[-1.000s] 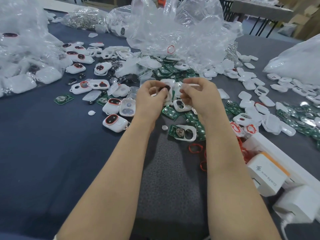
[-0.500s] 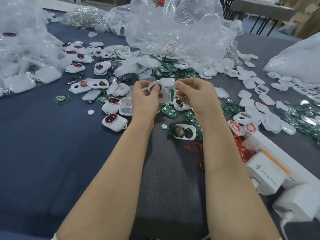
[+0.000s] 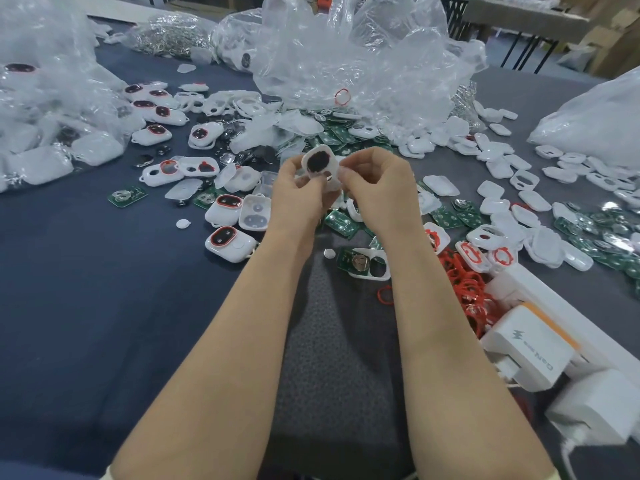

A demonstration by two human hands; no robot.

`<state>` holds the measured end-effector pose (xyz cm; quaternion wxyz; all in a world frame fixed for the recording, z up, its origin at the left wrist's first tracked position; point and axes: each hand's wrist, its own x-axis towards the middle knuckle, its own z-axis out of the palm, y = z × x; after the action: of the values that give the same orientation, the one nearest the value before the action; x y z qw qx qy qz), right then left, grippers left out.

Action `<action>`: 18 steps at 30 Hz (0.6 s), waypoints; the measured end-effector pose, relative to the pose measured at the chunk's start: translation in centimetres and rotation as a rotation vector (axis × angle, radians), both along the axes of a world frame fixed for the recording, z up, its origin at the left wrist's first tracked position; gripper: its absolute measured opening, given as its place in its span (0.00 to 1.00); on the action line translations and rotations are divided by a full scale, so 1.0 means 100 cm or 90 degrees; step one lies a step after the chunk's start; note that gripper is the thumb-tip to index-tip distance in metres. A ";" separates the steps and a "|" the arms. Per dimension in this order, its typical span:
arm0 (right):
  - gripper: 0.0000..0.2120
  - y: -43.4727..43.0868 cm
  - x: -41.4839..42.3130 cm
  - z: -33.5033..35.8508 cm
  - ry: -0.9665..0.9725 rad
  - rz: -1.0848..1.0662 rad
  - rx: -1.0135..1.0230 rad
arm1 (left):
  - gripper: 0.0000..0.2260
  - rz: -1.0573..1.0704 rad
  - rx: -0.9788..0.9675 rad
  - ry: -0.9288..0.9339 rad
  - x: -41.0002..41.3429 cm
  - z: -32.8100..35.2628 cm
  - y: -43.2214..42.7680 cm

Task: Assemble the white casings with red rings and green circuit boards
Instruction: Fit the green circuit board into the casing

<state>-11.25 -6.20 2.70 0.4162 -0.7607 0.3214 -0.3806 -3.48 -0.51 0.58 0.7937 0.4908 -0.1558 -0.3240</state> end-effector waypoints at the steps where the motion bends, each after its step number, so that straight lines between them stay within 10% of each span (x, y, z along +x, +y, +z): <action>1: 0.05 0.001 0.001 0.000 0.008 -0.002 -0.020 | 0.12 -0.001 -0.004 -0.008 0.000 0.000 0.000; 18: 0.09 -0.001 0.006 -0.011 -0.049 -0.012 0.083 | 0.13 -0.003 -0.036 -0.112 -0.001 -0.005 0.000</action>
<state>-10.64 -6.32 1.57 0.4730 -0.7138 0.3362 -0.3920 -3.63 -0.53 0.13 0.7897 0.4944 -0.2354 -0.2768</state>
